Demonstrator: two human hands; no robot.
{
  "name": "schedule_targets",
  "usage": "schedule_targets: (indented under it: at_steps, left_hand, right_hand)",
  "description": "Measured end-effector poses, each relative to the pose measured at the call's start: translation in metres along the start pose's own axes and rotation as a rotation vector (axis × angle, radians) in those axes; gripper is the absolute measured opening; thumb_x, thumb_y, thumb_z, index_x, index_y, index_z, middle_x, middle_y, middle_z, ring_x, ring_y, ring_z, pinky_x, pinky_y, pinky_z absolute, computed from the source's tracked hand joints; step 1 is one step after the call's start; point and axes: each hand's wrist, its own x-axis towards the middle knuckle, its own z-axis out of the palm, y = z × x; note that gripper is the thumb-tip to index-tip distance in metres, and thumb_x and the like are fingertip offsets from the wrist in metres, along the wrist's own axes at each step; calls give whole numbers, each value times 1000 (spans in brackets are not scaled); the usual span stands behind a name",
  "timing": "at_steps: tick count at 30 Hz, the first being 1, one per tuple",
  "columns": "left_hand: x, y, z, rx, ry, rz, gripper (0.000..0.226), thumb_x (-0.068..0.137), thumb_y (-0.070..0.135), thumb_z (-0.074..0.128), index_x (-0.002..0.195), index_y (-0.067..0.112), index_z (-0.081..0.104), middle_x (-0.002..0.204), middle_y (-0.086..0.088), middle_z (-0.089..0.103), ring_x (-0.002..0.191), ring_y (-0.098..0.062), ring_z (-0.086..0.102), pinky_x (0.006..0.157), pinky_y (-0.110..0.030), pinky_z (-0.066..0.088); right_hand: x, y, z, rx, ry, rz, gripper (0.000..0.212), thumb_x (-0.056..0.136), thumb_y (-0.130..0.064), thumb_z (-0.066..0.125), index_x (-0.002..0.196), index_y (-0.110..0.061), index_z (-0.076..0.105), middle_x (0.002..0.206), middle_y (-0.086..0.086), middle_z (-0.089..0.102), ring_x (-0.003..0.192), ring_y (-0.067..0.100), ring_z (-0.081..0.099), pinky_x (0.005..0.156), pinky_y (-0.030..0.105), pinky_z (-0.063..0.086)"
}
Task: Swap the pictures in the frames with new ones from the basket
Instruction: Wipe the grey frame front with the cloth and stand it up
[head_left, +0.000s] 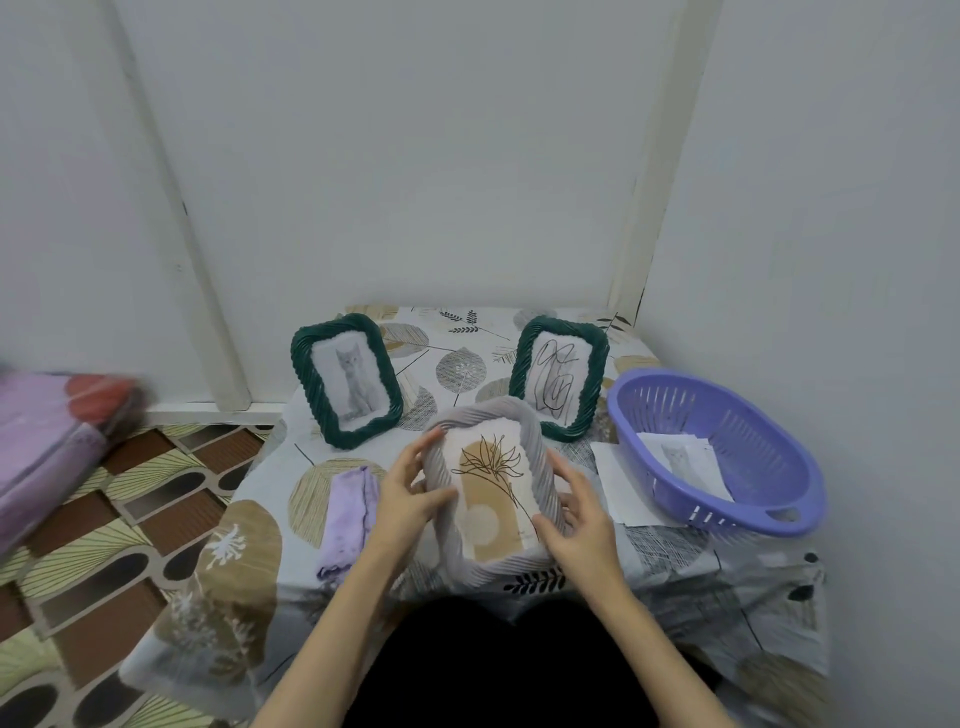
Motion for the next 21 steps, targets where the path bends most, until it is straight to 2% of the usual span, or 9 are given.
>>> schedule_targets:
  at_steps: [2, 3, 6, 9, 12, 14, 17, 19, 21]
  left_hand:
    - [-3, 13, -2, -30, -44, 13, 67, 74, -24, 54, 114, 29, 58, 124, 1, 57, 90, -20, 64, 73, -38, 55]
    - [-4, 19, -2, -39, -69, 27, 67, 74, -24, 53, 115, 28, 58, 124, 2, 57, 90, -18, 65, 71, -36, 56]
    - [-7, 36, -3, -59, -131, 81, 67, 74, -26, 51, 115, 27, 58, 126, 5, 57, 98, -18, 64, 74, -33, 57]
    - [-7, 49, -5, -72, -172, 91, 66, 74, -27, 51, 114, 24, 58, 127, 3, 56, 101, -21, 64, 80, -39, 57]
    - [-6, 58, -6, -84, -208, 93, 62, 72, -24, 56, 114, 22, 58, 127, 1, 55, 100, -26, 65, 81, -44, 56]
    - [-6, 61, -7, -72, -222, 109, 62, 73, -25, 55, 115, 20, 57, 127, 0, 56, 100, -27, 65, 81, -43, 56]
    - [-7, 67, -6, -25, -246, 131, 62, 74, -27, 52, 118, 17, 56, 124, -2, 58, 96, -23, 67, 76, -33, 56]
    - [-4, 68, -7, -6, -234, 132, 62, 74, -26, 52, 120, 16, 54, 123, -3, 57, 94, -21, 67, 74, -30, 56]
    - [2, 66, -9, 1, -219, 131, 62, 75, -25, 53, 120, 17, 54, 124, -6, 56, 97, -24, 66, 75, -32, 57]
  right_hand:
    - [2, -15, -8, 38, -60, 3, 85, 76, 9, 65, 131, -45, 29, 123, -13, 49, 93, 5, 63, 79, 16, 51]
    - [4, -22, -12, 38, -89, -5, 87, 76, 8, 66, 132, -45, 25, 121, -14, 50, 87, 5, 65, 74, 17, 52]
    - [14, -39, -22, 49, -163, -21, 95, 75, 4, 69, 136, -48, 19, 118, -8, 53, 80, 17, 67, 68, 30, 55]
    - [24, -53, -26, 148, -216, -18, 96, 75, 5, 69, 138, -48, 20, 120, 5, 54, 87, 25, 68, 77, 45, 57]
    - [28, -65, -26, 242, -240, -22, 91, 77, 9, 65, 141, -37, 22, 122, -9, 52, 98, 10, 66, 81, 32, 56]
    - [31, -69, -23, 259, -238, -40, 87, 77, 7, 67, 140, -36, 26, 130, -14, 47, 114, 0, 55, 91, 27, 51]
    - [39, -70, -20, 288, -223, -81, 83, 76, 0, 66, 137, -43, 31, 146, -14, 33, 134, 14, 36, 106, 44, 40]
    - [47, -73, -18, 321, -221, -95, 80, 76, 1, 64, 136, -44, 34, 147, -9, 34, 133, 22, 39, 102, 46, 43]
    - [58, -75, -17, 345, -224, -110, 76, 78, 7, 62, 133, -41, 40, 144, -5, 40, 127, 25, 45, 93, 39, 51]
